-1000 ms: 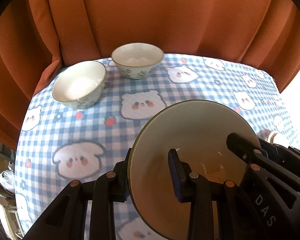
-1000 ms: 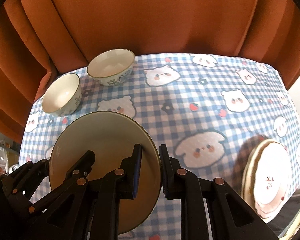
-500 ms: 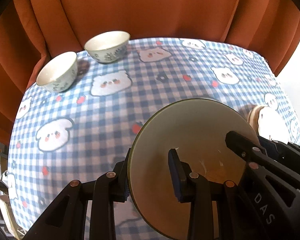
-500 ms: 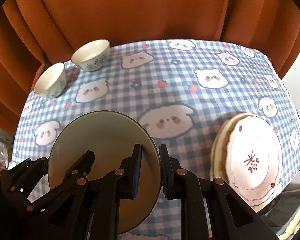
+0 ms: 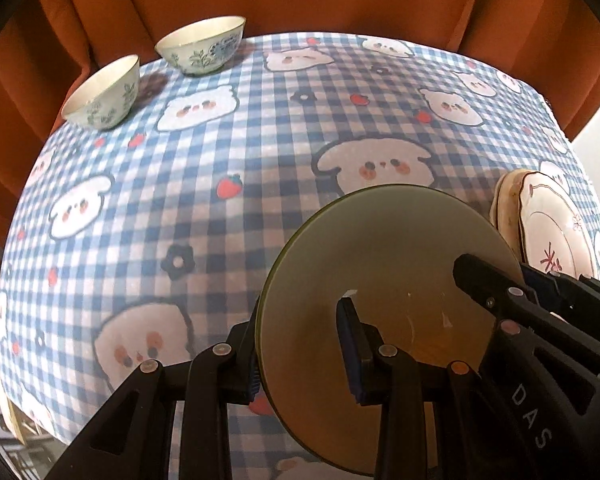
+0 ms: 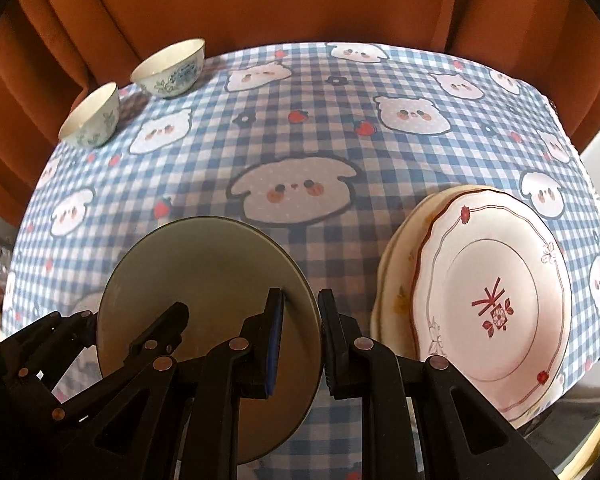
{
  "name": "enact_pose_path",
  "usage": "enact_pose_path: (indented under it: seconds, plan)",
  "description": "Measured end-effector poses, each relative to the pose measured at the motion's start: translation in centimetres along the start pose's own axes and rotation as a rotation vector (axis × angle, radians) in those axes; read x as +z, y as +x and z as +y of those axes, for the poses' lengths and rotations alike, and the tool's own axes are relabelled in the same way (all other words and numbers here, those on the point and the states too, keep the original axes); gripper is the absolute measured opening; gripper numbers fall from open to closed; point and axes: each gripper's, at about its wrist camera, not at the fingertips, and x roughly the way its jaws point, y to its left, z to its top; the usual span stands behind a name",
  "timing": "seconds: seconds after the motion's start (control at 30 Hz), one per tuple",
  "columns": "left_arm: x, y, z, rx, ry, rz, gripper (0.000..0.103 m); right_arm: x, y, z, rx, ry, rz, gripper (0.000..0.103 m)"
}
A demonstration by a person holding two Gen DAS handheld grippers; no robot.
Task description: Organize plates and bowls
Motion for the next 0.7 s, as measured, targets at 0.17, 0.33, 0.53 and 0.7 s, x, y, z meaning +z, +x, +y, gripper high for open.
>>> enact_pose_path:
  seconds: [0.17,0.33,0.53,0.7]
  plan:
    - [-0.4,-0.1,-0.7,0.039,-0.001,-0.027,0.032,-0.3,0.8,-0.6,0.017,-0.031,0.008,0.021]
    - [-0.4,-0.1,-0.9,0.058,-0.014,-0.027,0.037,-0.5,0.9,-1.0,0.037,-0.034,0.010,0.021]
    - [-0.5,-1.0,-1.0,0.056,-0.019,-0.050,0.056,-0.3,0.8,-1.1,0.064,-0.045,0.008,0.022]
    - [-0.4,-2.4,-0.9,0.053,-0.025,-0.086,0.071,-0.1,-0.4,-1.0,0.085,-0.054,-0.024,0.048]
